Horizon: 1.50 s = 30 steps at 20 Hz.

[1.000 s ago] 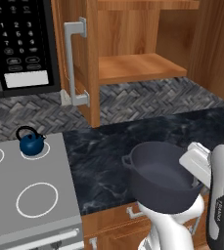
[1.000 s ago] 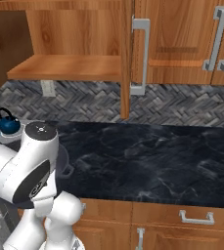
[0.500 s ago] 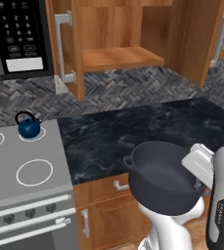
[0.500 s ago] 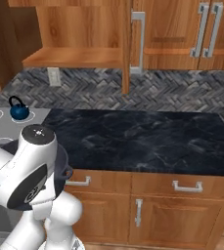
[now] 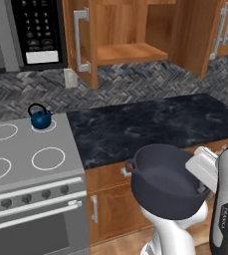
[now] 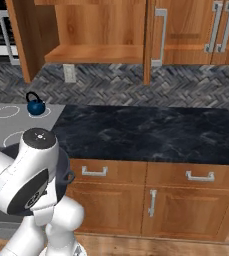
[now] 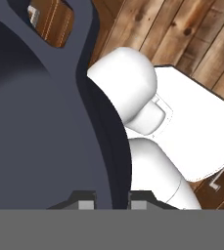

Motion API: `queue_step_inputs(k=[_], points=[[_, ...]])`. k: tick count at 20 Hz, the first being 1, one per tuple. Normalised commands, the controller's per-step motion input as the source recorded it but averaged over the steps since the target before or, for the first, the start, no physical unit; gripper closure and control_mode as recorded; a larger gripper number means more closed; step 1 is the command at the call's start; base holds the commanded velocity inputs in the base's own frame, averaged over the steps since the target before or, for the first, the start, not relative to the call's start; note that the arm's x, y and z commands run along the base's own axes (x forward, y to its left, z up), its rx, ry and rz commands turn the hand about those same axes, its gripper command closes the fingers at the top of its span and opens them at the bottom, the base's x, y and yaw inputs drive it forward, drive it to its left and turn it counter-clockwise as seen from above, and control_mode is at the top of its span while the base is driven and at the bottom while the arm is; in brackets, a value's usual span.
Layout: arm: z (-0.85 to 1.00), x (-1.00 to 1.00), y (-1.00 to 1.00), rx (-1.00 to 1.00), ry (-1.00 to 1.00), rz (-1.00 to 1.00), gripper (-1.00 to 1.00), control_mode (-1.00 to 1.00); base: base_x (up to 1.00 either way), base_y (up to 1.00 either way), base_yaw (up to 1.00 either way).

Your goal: Pick the kettle from the cabinet and place it on a stove burner. Then pick the pot from the counter and place it on another stove burner. Finally, turn both burners on.

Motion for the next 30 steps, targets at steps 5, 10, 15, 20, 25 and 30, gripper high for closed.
queue_step_inputs(k=[5, 10, 15, 20, 25, 30], points=[[0.0, 0.0, 0.0, 0.0, 0.0, 0.0, 1.0, 1.0, -0.41, 0.49, 0.0], [0.0, 0.0, 0.0, 0.0, 0.0, 0.0, 1.0, 1.0, -0.31, 0.55, 0.01], [0.0, 0.0, 0.0, 0.0, 0.0, 0.0, 1.0, 1.0, -0.04, 0.75, 0.08], [0.0, 0.0, 0.0, 0.0, 0.0, 0.0, 1.0, 1.0, 0.0, 0.78, 0.1], [0.0, 0.0, 0.0, 0.0, 0.0, 0.0, 1.0, 1.0, 0.16, 0.65, 0.06], [0.0, 0.0, 0.0, 0.0, 0.0, 0.0, 1.0, 1.0, 0.26, 0.61, 0.03]])
